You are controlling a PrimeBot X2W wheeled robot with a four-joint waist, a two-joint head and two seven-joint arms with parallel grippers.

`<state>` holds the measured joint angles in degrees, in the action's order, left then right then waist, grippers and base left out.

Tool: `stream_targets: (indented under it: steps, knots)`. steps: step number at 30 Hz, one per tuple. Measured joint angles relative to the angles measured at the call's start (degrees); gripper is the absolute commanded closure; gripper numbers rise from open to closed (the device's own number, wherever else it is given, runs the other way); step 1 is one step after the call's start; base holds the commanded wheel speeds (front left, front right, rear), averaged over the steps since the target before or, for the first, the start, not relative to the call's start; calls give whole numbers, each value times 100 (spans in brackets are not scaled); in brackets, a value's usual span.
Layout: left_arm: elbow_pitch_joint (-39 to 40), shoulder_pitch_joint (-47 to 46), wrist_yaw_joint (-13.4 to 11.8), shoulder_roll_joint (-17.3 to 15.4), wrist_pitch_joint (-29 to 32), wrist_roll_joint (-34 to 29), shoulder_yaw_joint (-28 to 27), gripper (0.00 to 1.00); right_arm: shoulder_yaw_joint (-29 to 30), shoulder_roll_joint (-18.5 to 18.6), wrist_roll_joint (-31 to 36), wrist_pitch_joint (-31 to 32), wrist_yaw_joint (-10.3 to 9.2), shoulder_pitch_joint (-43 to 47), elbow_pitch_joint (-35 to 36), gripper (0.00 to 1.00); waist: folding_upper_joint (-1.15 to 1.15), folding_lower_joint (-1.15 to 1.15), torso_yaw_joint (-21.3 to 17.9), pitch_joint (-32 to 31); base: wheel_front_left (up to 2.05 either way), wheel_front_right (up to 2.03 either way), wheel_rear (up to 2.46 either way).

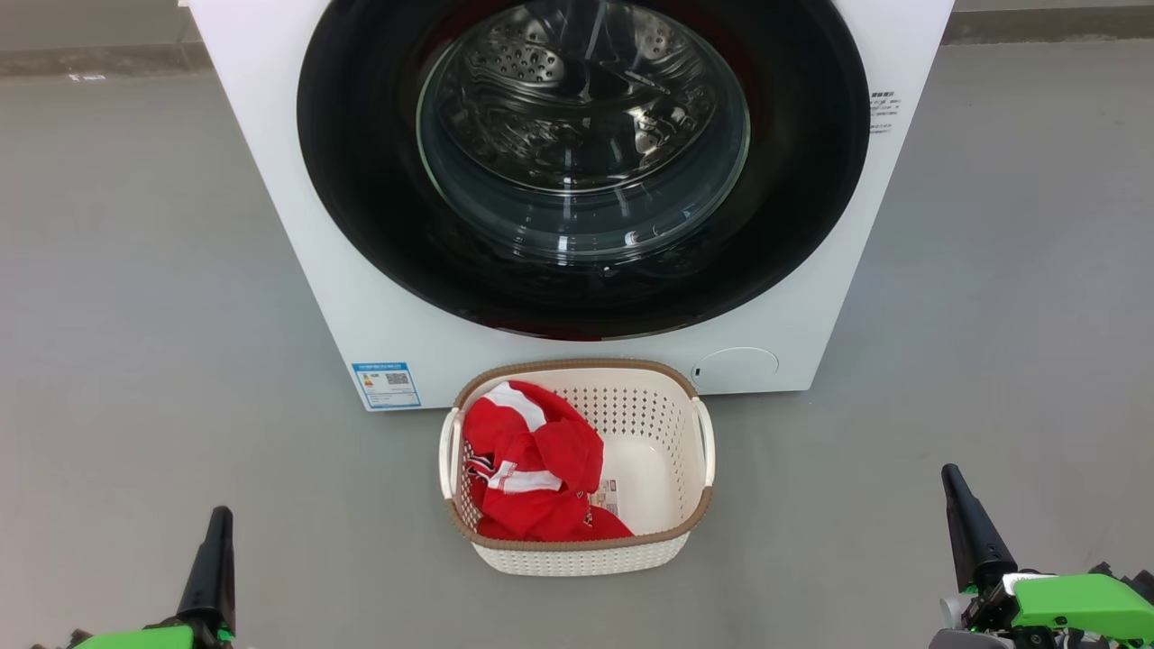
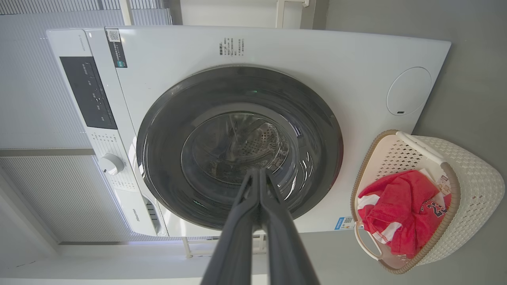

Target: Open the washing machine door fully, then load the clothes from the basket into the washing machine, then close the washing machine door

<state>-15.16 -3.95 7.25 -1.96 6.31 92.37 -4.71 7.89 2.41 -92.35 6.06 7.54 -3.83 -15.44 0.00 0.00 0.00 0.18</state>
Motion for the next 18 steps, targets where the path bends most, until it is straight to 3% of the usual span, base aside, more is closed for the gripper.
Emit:
stream_targets:
  steps: [18]
  knots:
    - [0, 0, 0, 0, 0, 0, 0, 100, 0, 0, 0, 0, 0, 0, 0, 100, 0, 0, 0, 0, 0, 0, 0]
